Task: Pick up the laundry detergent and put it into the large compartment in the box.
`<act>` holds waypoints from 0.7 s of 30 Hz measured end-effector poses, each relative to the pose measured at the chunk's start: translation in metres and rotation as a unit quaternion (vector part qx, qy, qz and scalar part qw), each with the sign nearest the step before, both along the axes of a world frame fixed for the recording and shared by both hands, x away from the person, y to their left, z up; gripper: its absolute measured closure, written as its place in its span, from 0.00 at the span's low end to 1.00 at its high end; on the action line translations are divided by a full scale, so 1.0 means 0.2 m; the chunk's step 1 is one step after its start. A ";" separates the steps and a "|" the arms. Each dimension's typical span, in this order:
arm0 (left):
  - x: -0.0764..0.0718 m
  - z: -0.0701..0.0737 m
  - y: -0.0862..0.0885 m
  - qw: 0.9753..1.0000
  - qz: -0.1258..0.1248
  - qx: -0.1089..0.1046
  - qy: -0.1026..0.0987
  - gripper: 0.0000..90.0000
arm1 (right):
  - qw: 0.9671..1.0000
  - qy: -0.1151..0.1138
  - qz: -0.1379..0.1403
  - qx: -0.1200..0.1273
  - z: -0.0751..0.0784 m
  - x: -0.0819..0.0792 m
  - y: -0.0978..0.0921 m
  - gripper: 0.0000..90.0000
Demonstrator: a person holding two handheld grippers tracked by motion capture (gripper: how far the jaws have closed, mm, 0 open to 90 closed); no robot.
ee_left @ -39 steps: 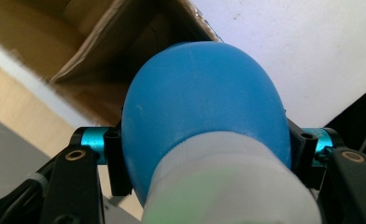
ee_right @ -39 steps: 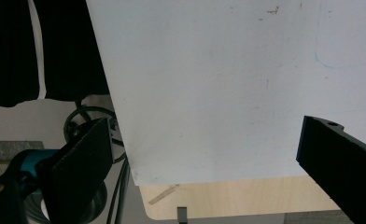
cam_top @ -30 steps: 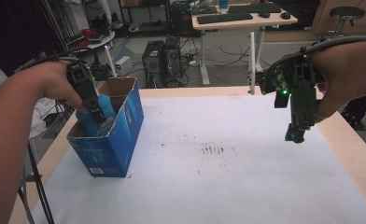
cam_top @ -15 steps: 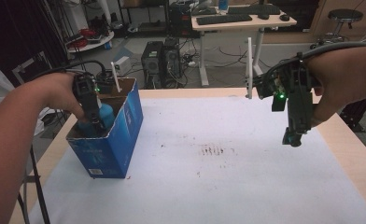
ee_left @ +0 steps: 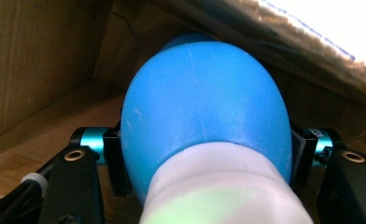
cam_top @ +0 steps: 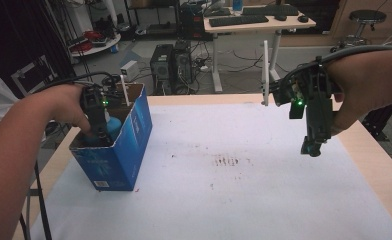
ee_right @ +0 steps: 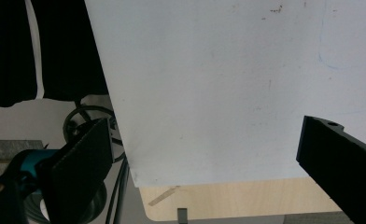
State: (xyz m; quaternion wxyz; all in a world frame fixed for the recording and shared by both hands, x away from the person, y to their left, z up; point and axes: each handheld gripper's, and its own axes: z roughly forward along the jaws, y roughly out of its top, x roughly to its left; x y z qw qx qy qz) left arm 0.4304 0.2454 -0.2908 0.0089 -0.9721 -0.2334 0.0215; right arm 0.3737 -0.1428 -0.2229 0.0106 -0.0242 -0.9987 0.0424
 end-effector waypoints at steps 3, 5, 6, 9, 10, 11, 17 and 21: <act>0.00 0.00 -0.01 1.000 0.003 -0.002 0.000 0.40 | 1.000 -0.001 0.002 0.001 0.00 0.00 0.00 0.03; 0.01 0.00 -0.01 1.000 0.007 -0.002 0.004 0.40 | 1.000 0.000 -0.003 0.000 0.01 -0.01 0.00 0.03; 0.01 -0.01 -0.01 1.000 0.014 0.000 0.007 0.40 | 1.000 -0.001 -0.003 0.001 0.01 -0.01 0.00 0.03; 0.01 -0.01 0.00 1.000 0.023 0.004 0.014 0.40 | 1.000 -0.003 -0.004 -0.001 0.01 -0.02 -0.01 0.03; 0.01 -0.01 0.00 1.000 0.025 0.005 0.018 0.40 | 1.000 -0.003 -0.005 0.000 0.02 -0.02 -0.02 0.03; 0.01 -0.01 0.00 1.000 0.025 0.005 0.018 0.40 | 1.000 -0.003 -0.005 0.000 0.02 -0.02 -0.02 0.03; 0.00 0.01 0.01 0.999 0.035 -0.008 0.008 0.37 | 1.000 -0.003 -0.005 0.001 0.02 -0.02 -0.02 0.03; 0.00 0.03 0.01 0.999 0.040 -0.012 0.005 0.35 | 1.000 -0.005 -0.004 0.000 0.02 -0.03 -0.01 0.03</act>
